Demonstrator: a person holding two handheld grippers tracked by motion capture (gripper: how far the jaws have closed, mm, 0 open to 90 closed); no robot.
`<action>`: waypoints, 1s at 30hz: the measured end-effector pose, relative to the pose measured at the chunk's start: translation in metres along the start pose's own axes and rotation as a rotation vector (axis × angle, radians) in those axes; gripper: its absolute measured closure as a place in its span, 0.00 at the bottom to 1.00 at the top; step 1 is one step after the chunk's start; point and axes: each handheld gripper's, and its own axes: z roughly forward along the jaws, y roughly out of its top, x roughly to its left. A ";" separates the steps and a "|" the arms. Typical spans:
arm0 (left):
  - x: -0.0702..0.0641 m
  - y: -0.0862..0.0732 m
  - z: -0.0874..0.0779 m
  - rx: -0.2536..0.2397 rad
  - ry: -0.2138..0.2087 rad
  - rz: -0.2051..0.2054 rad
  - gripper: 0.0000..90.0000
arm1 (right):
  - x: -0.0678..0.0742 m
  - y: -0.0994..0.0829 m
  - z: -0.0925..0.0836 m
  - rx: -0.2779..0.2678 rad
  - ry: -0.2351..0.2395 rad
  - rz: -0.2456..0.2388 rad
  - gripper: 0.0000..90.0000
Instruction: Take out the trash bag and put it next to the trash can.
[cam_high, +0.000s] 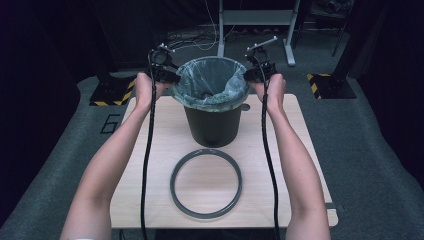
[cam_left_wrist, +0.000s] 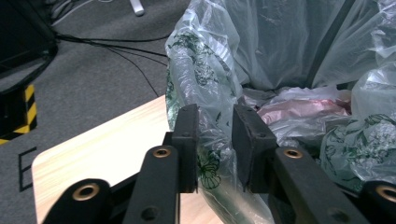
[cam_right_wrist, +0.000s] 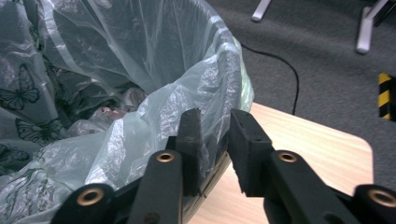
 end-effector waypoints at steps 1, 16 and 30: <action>-0.001 0.000 -0.001 0.003 0.008 0.006 0.81 | 0.000 0.000 -0.001 -0.007 -0.005 0.000 0.86; -0.004 0.001 -0.005 -0.027 0.033 0.020 0.96 | 0.004 -0.002 -0.004 -0.043 0.002 0.009 1.00; 0.003 0.007 -0.024 -0.058 -0.029 -0.006 1.00 | 0.003 0.006 -0.027 -0.122 0.058 0.028 1.00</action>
